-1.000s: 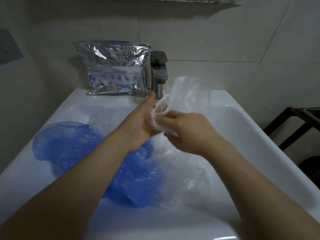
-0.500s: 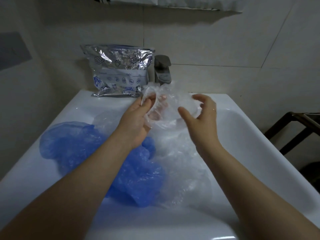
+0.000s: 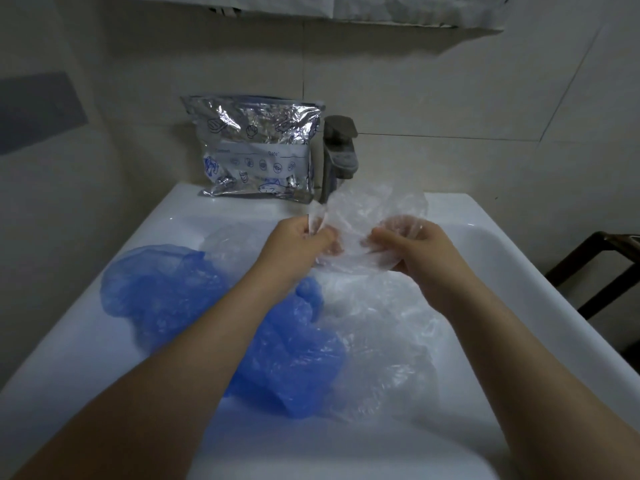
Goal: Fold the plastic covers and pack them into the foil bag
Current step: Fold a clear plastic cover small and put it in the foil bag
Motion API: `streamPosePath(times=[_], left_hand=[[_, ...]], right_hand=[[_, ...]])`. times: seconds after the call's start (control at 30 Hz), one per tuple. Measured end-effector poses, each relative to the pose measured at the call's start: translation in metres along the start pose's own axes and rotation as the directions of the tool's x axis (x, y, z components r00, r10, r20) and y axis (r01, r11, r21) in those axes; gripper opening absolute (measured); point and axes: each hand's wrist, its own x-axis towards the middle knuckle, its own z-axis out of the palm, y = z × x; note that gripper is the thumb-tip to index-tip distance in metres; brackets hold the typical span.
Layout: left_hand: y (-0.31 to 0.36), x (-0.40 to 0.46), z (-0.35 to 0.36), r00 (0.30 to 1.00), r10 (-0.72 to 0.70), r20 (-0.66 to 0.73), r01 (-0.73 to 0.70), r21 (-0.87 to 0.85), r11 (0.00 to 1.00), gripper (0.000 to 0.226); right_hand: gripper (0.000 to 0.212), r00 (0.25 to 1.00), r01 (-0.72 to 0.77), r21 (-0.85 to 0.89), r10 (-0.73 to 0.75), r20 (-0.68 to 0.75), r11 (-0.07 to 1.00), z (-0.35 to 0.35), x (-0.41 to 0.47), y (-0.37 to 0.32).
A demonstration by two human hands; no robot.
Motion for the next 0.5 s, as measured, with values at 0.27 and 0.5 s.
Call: streamPosePath(times=[0.27, 0.5], left_hand=[[-0.001, 0.004, 0.001, 0.995, -0.094, 0.018, 0.095, -0.098, 0.991, 0.024], [0.009, -0.004, 0.002, 0.965, -0.160, 0.206, 0.241, -0.465, 0.852, 0.021]], right_hand=[[0.017, 0.985, -0.138, -0.034, 0.141, 0.104, 0.990, 0.000, -0.001, 0.000], [0.028, 0.964, -0.264, 0.538, 0.231, 0.131, 0.801, -0.008, 0.006, -0.001]])
